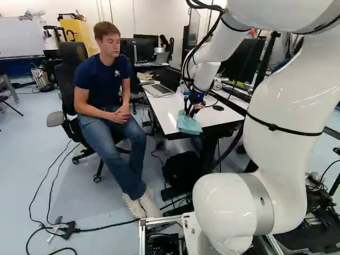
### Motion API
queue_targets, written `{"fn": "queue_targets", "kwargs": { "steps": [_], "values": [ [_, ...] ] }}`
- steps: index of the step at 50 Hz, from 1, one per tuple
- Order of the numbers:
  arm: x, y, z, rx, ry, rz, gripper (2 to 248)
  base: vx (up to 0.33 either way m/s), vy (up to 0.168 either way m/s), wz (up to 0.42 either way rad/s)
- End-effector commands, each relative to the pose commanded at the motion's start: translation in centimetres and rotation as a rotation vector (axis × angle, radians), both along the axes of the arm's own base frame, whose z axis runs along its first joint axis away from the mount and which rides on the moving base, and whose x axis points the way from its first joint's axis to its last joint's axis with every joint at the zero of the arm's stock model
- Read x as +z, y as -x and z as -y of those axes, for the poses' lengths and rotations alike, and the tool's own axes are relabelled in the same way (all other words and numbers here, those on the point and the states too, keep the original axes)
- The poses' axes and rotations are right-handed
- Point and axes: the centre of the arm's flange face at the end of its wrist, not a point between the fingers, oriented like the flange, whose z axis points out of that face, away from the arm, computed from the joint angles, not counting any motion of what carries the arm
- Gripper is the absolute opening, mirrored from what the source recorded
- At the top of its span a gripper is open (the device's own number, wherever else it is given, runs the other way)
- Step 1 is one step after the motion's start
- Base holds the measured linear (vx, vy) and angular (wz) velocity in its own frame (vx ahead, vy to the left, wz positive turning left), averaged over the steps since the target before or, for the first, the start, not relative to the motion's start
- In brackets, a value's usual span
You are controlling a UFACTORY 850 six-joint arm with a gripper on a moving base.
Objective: Clean the table with the green towel
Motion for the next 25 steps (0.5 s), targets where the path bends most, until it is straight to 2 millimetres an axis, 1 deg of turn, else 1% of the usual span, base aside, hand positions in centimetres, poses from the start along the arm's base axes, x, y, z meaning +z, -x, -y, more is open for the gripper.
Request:
{"fn": "queue_targets", "kwargs": {
  "steps": [15,25],
  "values": [
    [0.0,-1.5,2.6,-0.047,0.001,0.006,31,0.000,0.000,0.000],
    [0.0,-2.2,3.3,-0.058,0.001,0.009,31,0.000,0.000,0.000]
  ]
}}
